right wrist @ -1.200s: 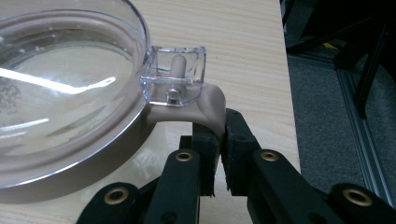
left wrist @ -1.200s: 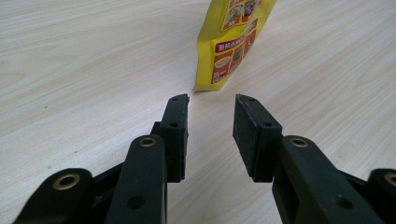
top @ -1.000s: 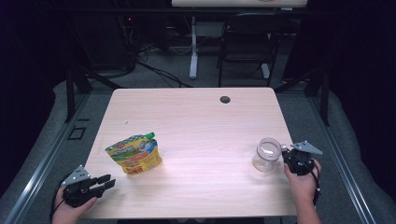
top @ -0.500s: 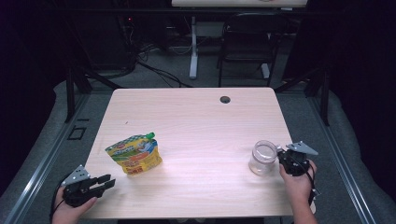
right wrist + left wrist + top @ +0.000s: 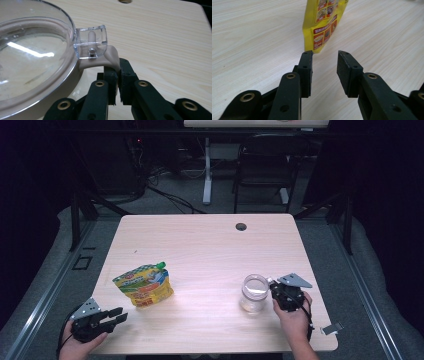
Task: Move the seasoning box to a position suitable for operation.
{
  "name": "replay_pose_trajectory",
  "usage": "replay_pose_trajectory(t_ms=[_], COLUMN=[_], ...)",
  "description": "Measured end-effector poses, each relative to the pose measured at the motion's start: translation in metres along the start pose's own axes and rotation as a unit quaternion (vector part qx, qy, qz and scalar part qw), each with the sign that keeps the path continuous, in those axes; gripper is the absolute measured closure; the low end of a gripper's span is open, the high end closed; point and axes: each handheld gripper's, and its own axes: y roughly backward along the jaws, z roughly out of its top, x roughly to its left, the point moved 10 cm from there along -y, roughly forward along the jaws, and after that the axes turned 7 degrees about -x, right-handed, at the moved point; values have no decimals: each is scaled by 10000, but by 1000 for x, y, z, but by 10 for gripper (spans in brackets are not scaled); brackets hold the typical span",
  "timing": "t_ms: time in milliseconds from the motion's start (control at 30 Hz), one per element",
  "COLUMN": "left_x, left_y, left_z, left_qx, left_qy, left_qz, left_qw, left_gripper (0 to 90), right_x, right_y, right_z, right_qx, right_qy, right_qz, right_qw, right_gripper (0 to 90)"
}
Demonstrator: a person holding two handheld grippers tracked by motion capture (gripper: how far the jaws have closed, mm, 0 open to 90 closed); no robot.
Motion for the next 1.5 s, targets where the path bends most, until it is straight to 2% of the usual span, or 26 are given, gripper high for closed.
replay_pose_trajectory(t_ms=[200,600,1033,1100,1133,1300,1500], left_x=[-5,-8,-8,-7,-7,-8,-6], left_y=[-2,-4,-5,-5,-5,-4,-4], left_z=[2,1,0,0,0,0,1], left_qx=[15,74,82,84,85,83,49], left_qy=[-97,-141,-150,-142,-136,-158,-126], left_qz=[-65,-98,-110,-106,-101,-114,-95], left_qw=[9999,9998,9998,9998,9998,9998,9999], left_gripper=[657,657,653,650,649,650,649], right_x=[33,56,61,61,60,59,57], right_y=[-8,-10,-15,-15,-15,-9,-5], right_z=[-3,-5,-12,-12,-13,-14,-16], right_qx=[64,-18,41,47,68,75,150], right_qy=[171,161,168,158,46,39,263], right_qz=[266,489,495,530,608,768,841], right_qw=[9995,9987,9986,9985,9981,9970,9960], right_gripper=[859,858,856,853,843,815,849])
